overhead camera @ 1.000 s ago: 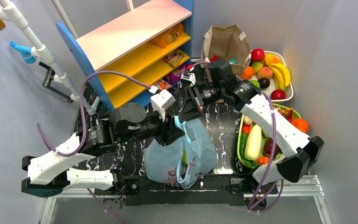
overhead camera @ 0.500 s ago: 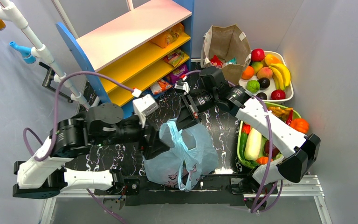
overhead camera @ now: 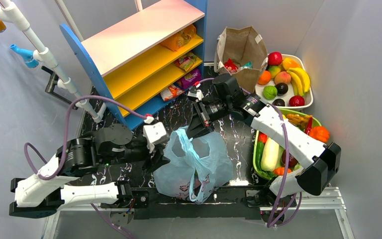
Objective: Place the food into the grocery bag and tie it
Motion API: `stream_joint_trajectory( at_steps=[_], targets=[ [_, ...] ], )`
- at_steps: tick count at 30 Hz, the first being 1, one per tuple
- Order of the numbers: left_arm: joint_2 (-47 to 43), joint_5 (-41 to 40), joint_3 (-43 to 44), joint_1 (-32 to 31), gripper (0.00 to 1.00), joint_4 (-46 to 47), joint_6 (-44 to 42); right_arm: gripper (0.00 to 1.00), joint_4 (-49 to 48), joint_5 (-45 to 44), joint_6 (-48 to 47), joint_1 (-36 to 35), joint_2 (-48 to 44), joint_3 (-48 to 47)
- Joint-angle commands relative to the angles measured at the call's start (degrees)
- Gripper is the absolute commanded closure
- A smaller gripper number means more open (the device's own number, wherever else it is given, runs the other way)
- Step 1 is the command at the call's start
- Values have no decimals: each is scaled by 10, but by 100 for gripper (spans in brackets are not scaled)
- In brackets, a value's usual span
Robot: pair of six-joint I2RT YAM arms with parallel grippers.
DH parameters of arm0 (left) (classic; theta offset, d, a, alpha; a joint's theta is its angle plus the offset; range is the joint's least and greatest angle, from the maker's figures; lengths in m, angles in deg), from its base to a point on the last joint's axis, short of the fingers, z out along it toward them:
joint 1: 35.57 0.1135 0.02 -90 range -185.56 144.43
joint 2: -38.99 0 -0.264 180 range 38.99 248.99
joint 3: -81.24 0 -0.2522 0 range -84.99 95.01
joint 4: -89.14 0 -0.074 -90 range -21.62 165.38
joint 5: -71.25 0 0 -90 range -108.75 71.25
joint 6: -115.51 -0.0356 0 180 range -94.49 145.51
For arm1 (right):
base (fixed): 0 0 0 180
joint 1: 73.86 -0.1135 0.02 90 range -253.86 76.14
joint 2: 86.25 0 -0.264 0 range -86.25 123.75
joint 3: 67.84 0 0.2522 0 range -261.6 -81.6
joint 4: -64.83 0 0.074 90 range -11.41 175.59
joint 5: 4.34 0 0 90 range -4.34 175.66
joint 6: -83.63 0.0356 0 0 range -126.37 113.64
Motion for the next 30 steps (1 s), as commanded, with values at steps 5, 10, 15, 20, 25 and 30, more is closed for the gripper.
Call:
stream_joint_trajectory(
  at_steps=[5, 10, 15, 20, 25, 30],
  targets=[
    [-13, 68, -42, 3, 66, 136, -200, 99, -32, -9, 31, -2, -22, -1],
    [-33, 81, -83, 3, 61, 189, -241, 99, -32, -7, 50, -3, -16, -10],
    [-56, 85, -147, 3, 49, 239, -326, 99, -40, -1, 60, -2, -13, -11],
    [-59, 56, -183, 3, 46, 286, -381, 99, -42, 7, 66, -3, -9, -10],
    [-45, 31, -189, 3, 54, 303, -425, 99, -41, 14, 67, -3, -5, -12],
    [-34, -1, -144, 3, 62, 247, -470, 99, -37, 17, 68, -3, -2, -16]
  ],
)
